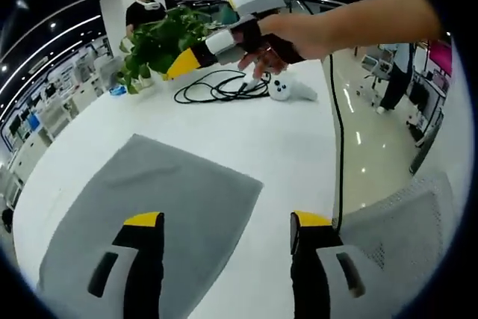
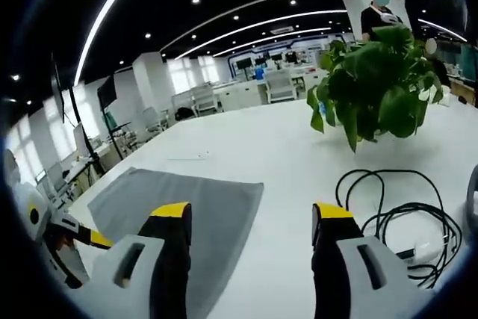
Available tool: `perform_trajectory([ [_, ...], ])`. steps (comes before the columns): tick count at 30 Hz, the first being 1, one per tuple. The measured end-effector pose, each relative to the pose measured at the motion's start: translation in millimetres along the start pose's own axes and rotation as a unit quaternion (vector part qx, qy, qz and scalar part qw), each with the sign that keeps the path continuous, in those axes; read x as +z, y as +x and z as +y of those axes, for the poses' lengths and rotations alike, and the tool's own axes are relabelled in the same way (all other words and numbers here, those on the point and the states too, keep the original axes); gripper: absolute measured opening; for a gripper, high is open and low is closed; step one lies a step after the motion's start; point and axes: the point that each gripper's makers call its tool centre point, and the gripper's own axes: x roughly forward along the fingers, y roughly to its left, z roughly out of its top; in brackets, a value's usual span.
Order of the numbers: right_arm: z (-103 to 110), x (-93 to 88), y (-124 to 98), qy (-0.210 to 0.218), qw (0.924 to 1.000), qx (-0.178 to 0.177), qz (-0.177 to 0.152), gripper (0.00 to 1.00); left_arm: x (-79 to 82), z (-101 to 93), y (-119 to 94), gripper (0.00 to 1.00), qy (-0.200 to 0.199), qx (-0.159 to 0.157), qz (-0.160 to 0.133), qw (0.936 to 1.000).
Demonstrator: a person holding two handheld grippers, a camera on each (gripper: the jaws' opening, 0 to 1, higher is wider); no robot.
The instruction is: Fold the towel on the table until its edges align and the towel forms a compact rectangular stack.
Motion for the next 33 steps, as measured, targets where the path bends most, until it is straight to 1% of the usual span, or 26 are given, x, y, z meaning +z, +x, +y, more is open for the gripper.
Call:
perform_trajectory([
  [2, -1.6, -1.0, 4.3, -0.001, 1.0000, 0.001, 0.004, 0.65, 0.3, -1.3, 5.8, 0.63, -0.007, -0.010, 0.001, 0.9999],
  [3, -2.2, -0.9, 6.3, -0.002, 1.0000, 0.001, 0.004, 0.64, 1.3, -1.9, 7.9, 0.58, -0.007, -0.014, -0.001, 0.9999],
  [5, -3.8, 0.1, 11.3, 0.002, 1.0000, 0.003, 0.003, 0.63, 3.0, -4.4, 13.0, 0.51, -0.012, -0.025, -0.002, 0.9996],
  [7, -7.0, -0.3, 18.1, 0.008, 0.9999, 0.004, 0.004, 0.63, 0.6, -9.6, 19.5, 0.48, -0.025, -0.043, 0.007, 0.9987],
  [9, -9.8, -3.8, 26.2, 0.020, 0.9997, 0.008, 0.010, 0.63, -0.4, -10.0, 25.9, 0.44, -0.030, -0.049, 0.011, 0.9983],
  [11, -9.8, -6.5, 31.9, 0.020, 0.9997, 0.010, 0.014, 0.62, -0.9, -12.0, 31.4, 0.43, -0.037, -0.056, 0.013, 0.9977],
  [18, -11.1, -9.8, 45.5, 0.026, 0.9993, 0.014, 0.023, 0.58, -4.0, -19.6, 46.1, 0.40, -0.035, -0.072, 0.022, 0.9965],
  [21, -12.0, -11.1, 50.3, 0.030, 0.9991, 0.014, 0.025, 0.55, -4.8, -21.6, 51.2, 0.39, -0.036, -0.077, 0.023, 0.9961],
  [29, -3.9, -19.6, 66.9, 0.047, 0.9977, 0.024, 0.042, 0.50, -3.4, -23.2, 67.1, 0.36, -0.043, -0.093, 0.027, 0.9944],
  [33, -6.1, -24.7, 77.8, 0.054, 0.9970, 0.024, 0.050, 0.49, -2.0, -25.1, 74.1, 0.35, -0.048, -0.099, 0.026, 0.9936],
])
